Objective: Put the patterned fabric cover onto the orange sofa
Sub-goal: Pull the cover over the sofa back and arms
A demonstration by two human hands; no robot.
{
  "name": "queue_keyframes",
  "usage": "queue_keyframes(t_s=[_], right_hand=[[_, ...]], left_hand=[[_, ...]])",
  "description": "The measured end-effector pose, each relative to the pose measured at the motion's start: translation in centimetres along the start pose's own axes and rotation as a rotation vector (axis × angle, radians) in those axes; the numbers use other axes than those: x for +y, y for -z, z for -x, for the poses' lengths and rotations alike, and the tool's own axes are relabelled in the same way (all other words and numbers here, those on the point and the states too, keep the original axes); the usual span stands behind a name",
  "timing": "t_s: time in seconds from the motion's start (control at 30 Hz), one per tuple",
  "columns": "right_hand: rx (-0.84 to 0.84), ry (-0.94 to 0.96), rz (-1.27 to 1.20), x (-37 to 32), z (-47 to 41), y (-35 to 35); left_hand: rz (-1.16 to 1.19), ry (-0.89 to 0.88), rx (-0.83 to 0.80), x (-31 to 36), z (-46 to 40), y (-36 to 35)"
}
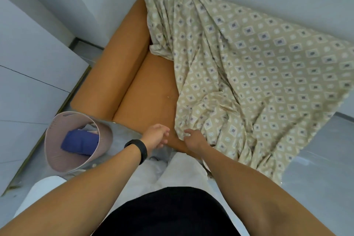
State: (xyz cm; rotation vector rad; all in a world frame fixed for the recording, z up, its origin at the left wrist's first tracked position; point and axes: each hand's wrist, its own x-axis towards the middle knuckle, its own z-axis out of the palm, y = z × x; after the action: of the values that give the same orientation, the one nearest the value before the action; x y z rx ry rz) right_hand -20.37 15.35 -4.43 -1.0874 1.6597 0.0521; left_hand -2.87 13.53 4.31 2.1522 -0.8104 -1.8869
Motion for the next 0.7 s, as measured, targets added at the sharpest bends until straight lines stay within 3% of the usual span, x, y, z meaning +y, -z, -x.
queue_keyframes(t_s=[0.4, 0.47, 0.53, 0.6, 0.67, 0.7], right_hand=[[-0.126, -0.311, -0.045, 1.2, -9.8, -3.3], [-0.178, -0.360, 0.021, 1.1, -10.7, -4.2], [-0.124, -0.439, 0.159, 1.0, -11.1, -4.8], [-0.055, -0.464, 0.048, 1.0, -11.8, -5.4], [-0.083, -0.490, -0.245, -0.9, -11.4, -6.0], [-0.015, -0.475, -0.370, -1.5, -11.2, -6.3]], left_hand=[[-0.352, 0.034, -0.134, 0.0, -7.0, 3.1], [-0.368, 0.030, -0.136, -0.1, -8.2, 4.6], [-0.364, 0.027, -0.141, 0.2, -9.4, 6.0], [-0.340, 0.034, -0.145, 0.7, -10.3, 7.3], [-0.346, 0.040, -0.155, 1.3, -11.1, 9.0], [-0.358, 0.038, -0.162, 1.7, -11.2, 9.7]])
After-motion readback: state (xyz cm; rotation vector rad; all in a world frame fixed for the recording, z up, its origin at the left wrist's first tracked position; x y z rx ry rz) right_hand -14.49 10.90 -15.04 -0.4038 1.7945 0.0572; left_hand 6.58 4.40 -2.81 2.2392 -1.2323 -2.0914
